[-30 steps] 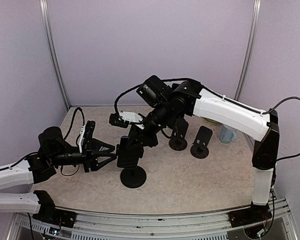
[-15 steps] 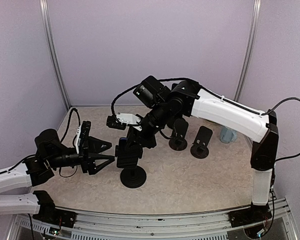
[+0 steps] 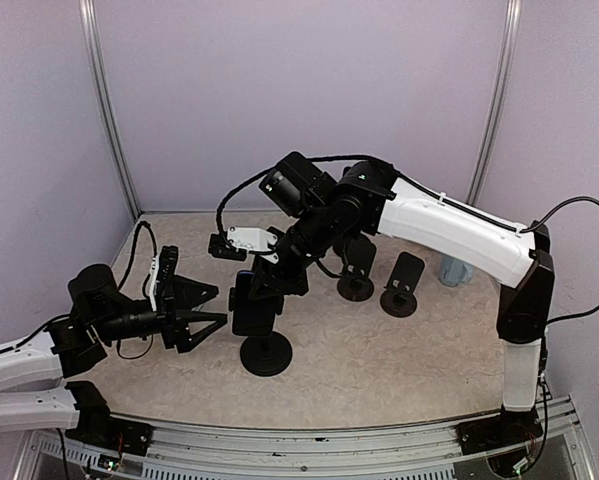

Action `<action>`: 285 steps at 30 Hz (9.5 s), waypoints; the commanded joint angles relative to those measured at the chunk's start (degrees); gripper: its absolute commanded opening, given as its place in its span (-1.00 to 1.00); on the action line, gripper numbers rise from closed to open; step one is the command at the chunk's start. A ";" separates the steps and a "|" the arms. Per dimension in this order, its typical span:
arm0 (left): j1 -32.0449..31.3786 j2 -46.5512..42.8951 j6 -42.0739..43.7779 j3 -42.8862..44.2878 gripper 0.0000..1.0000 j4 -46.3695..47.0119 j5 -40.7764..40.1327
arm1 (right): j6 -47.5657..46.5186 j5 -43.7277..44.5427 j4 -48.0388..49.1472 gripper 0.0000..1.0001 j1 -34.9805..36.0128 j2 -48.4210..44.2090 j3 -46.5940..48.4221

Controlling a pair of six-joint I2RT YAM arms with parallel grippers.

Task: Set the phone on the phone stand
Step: Install the phone on the phone stand, then adjust the phone stand with the phone at the center of the board, then move the phone stand with the phone to the center of the board.

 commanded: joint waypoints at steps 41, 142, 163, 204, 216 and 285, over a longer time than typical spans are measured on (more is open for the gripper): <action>2.08 -0.95 0.17 -1.97 0.79 3.15 -1.86 | 4.13 4.84 5.94 0.53 1.00 -7.09 -4.69; 4.03 5.27 -0.62 -1.83 0.23 10.08 7.77 | 22.93 -31.26 39.89 -0.76 -7.57 -17.69 -47.08; 0.39 9.43 -2.93 -1.79 -0.15 13.21 10.62 | 19.38 -27.57 33.72 -0.76 -7.79 -16.34 -44.50; -4.17 13.49 -8.68 -3.76 -0.84 22.02 5.22 | 15.03 -26.07 23.28 -0.77 -7.73 -14.86 -37.03; -4.16 14.41 -4.68 1.76 -0.88 18.38 3.33 | 15.11 -26.74 23.71 -0.56 -8.16 -13.08 -30.58; -1.44 -8.57 -5.03 -5.62 0.98 6.95 -6.43 | 8.29 -34.07 35.95 -0.74 -32.75 15.93 9.20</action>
